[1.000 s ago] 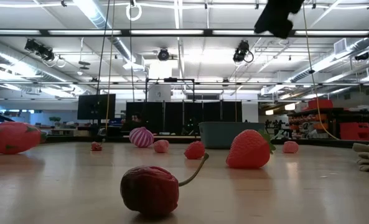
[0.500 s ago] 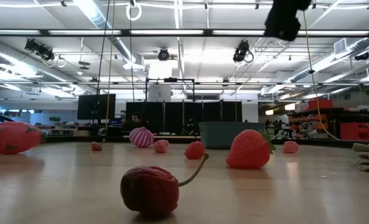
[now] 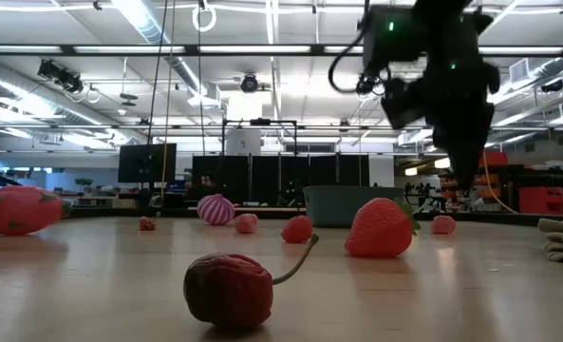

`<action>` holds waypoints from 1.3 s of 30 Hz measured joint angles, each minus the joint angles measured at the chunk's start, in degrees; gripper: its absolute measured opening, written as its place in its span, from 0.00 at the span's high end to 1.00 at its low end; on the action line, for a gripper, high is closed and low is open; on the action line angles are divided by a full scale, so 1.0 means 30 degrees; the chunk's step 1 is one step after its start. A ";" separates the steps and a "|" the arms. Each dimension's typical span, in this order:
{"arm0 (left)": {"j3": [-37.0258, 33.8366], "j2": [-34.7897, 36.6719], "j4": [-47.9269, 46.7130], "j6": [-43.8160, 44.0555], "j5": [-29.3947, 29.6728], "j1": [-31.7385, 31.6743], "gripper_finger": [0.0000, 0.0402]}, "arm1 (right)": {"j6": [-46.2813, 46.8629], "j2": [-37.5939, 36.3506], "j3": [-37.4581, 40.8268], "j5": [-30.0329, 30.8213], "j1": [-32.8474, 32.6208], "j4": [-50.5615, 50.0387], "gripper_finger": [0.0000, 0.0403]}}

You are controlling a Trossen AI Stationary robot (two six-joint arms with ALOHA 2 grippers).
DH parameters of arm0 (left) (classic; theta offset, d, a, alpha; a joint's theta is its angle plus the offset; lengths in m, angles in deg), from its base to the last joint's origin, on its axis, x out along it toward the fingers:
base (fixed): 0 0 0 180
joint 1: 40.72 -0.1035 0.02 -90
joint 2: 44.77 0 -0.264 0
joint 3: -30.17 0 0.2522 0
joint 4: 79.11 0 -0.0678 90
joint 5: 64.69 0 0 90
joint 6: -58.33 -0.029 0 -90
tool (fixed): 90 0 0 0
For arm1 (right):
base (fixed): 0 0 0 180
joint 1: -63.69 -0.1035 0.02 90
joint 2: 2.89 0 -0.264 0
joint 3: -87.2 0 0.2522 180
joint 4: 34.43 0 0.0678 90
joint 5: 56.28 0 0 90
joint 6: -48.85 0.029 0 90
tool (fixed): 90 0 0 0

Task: Pick and placing Produce into tupperware
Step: Put the right peach in the bin

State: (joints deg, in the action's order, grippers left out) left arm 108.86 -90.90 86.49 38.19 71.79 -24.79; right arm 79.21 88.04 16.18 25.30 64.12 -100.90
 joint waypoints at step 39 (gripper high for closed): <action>-0.0007 0.0000 -0.0162 0.0014 0.0000 0.0000 0.96 | -0.2044 0.2092 0.1151 0.5170 0.2296 0.2910 0.48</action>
State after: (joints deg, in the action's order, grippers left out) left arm 108.84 -90.90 86.01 38.23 71.79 -24.79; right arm 73.07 94.31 19.64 40.81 71.01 -92.17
